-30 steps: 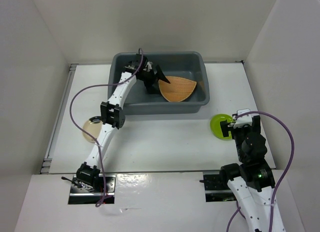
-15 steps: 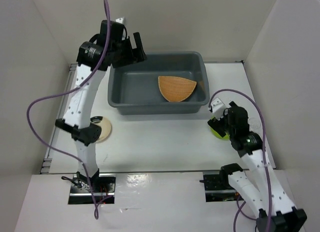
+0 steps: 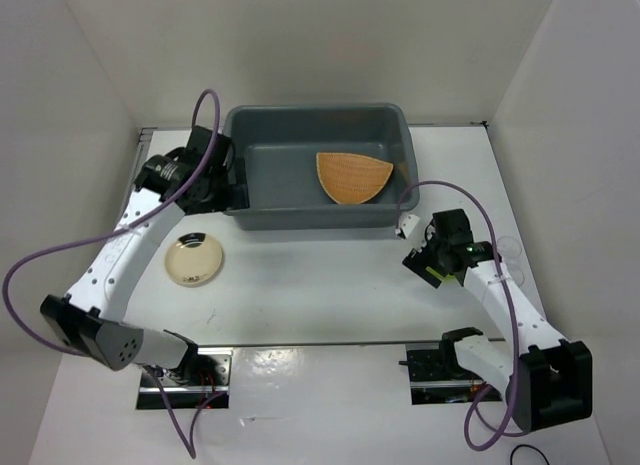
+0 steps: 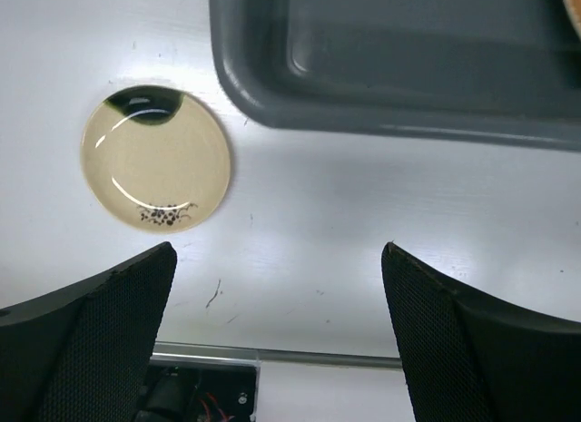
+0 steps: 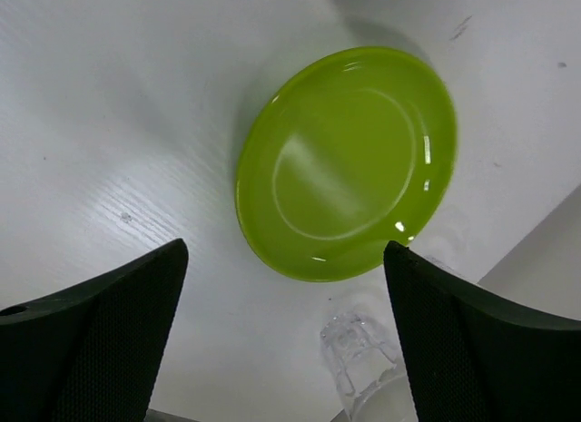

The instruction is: Place the mixed dishes into the plastic bin

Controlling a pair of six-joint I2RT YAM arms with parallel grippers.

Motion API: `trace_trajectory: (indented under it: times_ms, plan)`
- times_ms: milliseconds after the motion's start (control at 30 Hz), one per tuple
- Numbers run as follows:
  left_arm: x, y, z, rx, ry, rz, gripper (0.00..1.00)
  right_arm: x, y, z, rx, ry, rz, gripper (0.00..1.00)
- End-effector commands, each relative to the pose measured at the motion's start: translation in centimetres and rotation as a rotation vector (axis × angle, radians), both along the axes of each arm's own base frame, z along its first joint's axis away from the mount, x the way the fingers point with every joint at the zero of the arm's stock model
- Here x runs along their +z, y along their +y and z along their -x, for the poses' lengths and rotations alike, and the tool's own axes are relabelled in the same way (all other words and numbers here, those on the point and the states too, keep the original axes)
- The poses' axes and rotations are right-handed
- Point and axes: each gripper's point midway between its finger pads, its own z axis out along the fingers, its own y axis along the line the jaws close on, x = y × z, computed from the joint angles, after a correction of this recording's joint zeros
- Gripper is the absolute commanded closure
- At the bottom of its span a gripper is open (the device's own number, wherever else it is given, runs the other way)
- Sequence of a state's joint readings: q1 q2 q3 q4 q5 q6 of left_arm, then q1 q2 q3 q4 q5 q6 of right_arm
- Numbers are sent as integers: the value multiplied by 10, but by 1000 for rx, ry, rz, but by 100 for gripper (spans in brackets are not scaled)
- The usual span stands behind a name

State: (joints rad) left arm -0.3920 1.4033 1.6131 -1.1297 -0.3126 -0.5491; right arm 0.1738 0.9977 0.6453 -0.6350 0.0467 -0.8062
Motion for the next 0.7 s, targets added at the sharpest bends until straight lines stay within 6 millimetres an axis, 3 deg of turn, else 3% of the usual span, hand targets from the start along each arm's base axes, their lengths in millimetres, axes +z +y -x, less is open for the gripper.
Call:
trace_trajectory:
  times_ms: [0, 200, 467, 667]
  plan:
    - [13, 2, 9, 3, -85, 61, 0, -16, -6, -5, 31, 29, 28, 8]
    - [-4, 10, 27, 35, -44, 79, 0, -52, -14, -12, -10, 203, -19, 19]
    - [-6, 23, 37, 69, -34, 90, 0, -61, -17, -25, 18, 192, -18, 19]
    - [-9, 25, 43, 88, -25, 105, 0, -73, -20, -24, 9, 246, -17, 36]
